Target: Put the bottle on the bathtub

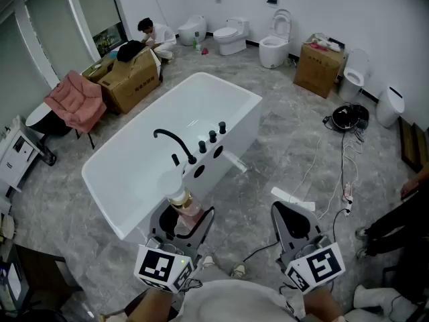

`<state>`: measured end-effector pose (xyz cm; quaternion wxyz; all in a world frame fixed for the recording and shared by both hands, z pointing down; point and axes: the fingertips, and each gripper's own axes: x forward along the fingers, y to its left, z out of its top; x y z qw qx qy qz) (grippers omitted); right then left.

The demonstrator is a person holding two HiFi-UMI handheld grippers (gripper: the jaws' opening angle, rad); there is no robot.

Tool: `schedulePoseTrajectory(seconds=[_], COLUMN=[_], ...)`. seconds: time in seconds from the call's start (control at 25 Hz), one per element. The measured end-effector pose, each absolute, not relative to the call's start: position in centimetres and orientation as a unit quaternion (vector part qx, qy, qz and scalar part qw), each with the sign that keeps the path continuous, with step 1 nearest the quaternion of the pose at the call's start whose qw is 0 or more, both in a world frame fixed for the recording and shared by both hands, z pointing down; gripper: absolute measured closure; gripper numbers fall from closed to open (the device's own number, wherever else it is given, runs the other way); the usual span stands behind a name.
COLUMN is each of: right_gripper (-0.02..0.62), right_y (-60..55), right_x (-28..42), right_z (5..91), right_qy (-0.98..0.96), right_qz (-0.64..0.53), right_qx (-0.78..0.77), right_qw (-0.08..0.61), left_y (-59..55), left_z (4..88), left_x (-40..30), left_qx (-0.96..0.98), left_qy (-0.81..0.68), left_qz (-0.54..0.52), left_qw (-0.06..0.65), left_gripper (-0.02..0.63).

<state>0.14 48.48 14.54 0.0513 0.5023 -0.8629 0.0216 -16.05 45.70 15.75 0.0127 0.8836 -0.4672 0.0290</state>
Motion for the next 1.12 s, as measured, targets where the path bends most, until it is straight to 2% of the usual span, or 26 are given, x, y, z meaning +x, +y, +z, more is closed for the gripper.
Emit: schedulePoseTrajectory(seconds=[0.44, 1.12], right_gripper=[0.568, 0.568], right_y=[47.1, 41.7], right_x=[1.3, 2.2], right_z=[15.9, 18.3], right_qy=[-0.861, -0.871], right_qz=[0.039, 0.044], right_qx=[0.503, 0.483], right_qw=[0.065, 0.078], left_y=[44.0, 39.1], left_z=[16.5, 17.5], left_x=[-14.7, -14.0], left_qx=[0.886, 0.878], left_qy=[-0.462, -0.477], left_qz=[0.036, 0.04], left_qw=[0.023, 0.001], left_gripper=[0.29, 0.288])
